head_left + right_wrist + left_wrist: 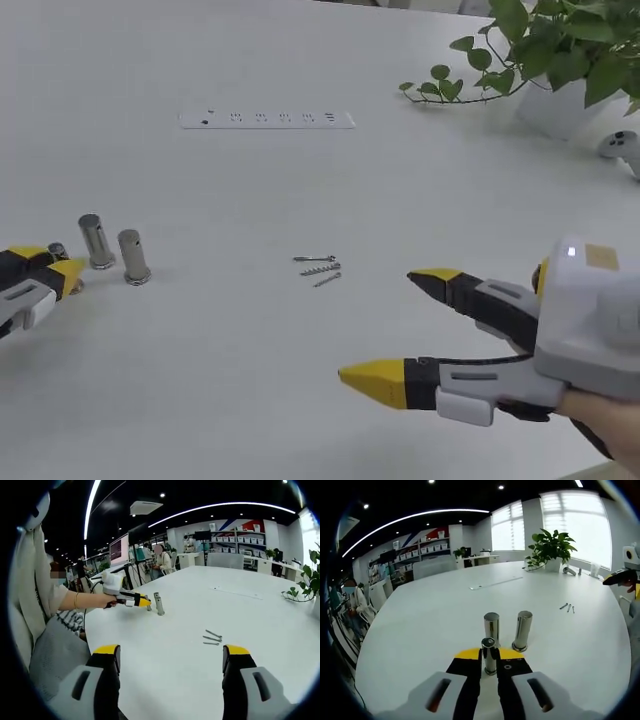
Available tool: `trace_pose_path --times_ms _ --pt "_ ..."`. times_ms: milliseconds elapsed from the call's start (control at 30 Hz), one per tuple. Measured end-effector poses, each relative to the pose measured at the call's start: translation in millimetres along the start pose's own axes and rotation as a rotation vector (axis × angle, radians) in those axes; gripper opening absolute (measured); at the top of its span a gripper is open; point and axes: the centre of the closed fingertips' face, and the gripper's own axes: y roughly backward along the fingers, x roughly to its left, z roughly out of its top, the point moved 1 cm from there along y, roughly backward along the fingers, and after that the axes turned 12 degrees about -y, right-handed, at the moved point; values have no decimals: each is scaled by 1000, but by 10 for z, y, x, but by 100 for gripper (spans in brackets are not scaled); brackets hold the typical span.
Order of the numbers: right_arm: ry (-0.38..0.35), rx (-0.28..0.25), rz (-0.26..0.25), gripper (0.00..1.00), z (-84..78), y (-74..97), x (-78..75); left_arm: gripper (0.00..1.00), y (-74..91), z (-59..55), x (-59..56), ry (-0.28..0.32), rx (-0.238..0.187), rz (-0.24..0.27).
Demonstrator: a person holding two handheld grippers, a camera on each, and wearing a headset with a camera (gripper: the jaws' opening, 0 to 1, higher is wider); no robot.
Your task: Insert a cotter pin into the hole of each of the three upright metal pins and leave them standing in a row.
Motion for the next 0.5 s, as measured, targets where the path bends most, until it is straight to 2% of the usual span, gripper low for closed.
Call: trace_pose_path --times_ms 233,500 --pt "0 3 0 86 -10 -8 2 7 -11 -12 -2 38 -5 7" --pt "0 3 -1 86 -14 -9 5 7 -10 -20 8 34 -8 19"
